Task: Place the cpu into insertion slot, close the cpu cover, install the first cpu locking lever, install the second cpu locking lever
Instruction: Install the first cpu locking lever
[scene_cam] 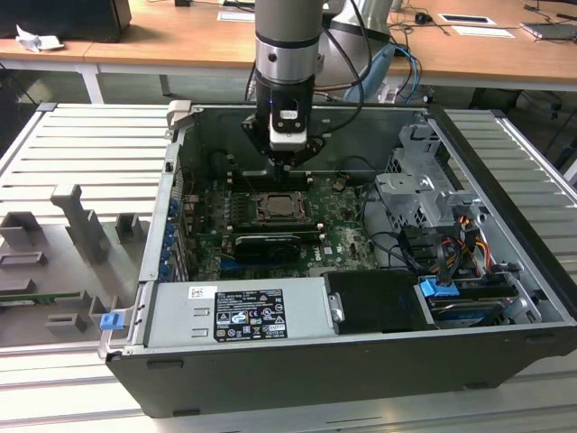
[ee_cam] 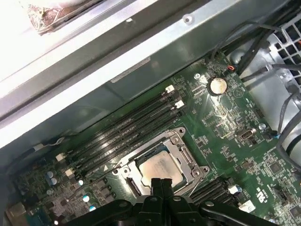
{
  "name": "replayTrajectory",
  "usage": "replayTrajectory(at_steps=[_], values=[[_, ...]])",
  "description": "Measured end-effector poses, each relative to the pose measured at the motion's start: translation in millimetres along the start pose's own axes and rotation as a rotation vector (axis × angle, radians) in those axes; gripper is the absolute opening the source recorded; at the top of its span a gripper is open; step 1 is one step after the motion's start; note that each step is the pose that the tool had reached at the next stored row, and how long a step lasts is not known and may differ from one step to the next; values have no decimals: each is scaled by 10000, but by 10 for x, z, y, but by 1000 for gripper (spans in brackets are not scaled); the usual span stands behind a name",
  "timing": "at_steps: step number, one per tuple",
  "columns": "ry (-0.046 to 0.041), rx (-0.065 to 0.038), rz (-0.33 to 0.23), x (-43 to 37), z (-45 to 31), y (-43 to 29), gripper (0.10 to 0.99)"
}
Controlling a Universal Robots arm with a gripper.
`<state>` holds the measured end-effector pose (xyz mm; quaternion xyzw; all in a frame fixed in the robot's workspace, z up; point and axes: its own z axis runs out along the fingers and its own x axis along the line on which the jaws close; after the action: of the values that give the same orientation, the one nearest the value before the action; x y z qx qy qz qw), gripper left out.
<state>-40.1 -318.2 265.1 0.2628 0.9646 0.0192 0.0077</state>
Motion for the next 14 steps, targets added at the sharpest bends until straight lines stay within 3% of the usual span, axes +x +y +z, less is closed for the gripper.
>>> replayTrajectory(at_steps=[11,14], values=[[101,-12,-2456,0,8,0,106],[148,-17,-3588,0,17,0,106]])
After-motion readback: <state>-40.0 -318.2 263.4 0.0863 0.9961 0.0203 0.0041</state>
